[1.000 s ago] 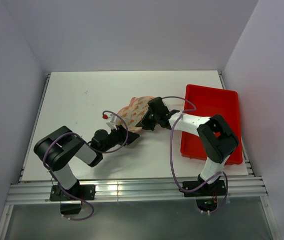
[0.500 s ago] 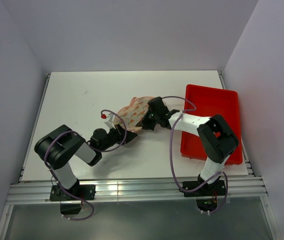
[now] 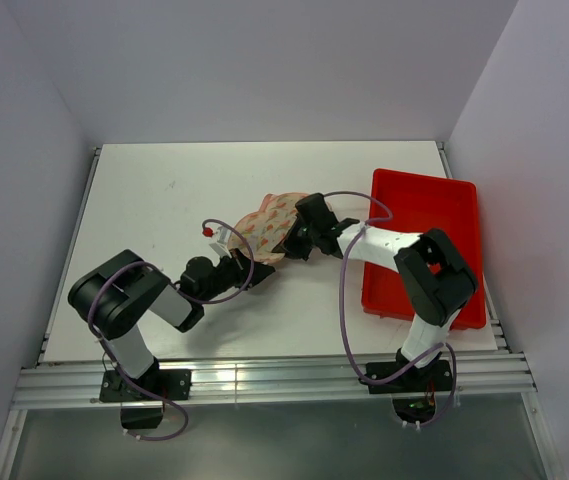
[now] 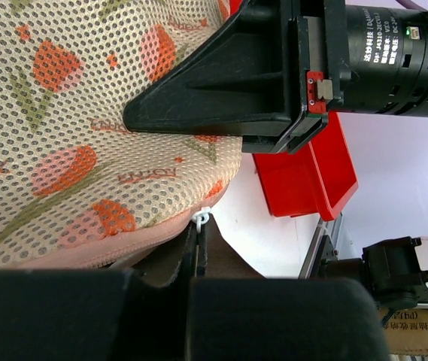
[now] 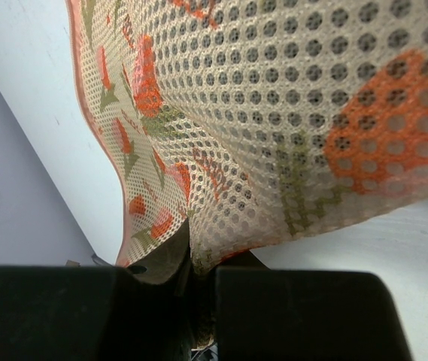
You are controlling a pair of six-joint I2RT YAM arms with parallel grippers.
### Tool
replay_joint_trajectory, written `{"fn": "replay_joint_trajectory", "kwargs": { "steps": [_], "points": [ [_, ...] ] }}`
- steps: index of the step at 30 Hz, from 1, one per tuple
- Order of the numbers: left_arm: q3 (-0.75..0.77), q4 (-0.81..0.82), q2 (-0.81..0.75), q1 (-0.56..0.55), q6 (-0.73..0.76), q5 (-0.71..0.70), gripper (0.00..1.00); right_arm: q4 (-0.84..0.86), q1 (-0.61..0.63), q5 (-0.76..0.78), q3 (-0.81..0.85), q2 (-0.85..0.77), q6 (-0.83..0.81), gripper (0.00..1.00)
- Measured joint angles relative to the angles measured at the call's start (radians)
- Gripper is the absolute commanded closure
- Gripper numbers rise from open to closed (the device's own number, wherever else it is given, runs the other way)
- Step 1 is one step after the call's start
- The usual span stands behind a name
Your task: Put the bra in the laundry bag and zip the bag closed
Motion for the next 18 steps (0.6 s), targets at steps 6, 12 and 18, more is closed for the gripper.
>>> {"fn": "replay_joint_trajectory", "kwargs": {
  "steps": [6,12,18],
  "points": [
    [-0.007,-0.008,-0.019,0.005,0.011,-0.005,1.0,-0.011,0.0,-0.001,0.027,0.01,-0.033,1.0],
    [-0.056,-0.029,-0.046,0.01,0.018,-0.019,1.0,-0.032,0.0,-0.004,0.056,0.04,-0.103,1.0],
    [-0.132,-0.04,-0.056,0.014,0.018,-0.053,1.0,-0.042,-0.006,-0.026,0.097,0.084,-0.189,1.0]
  ]
}}
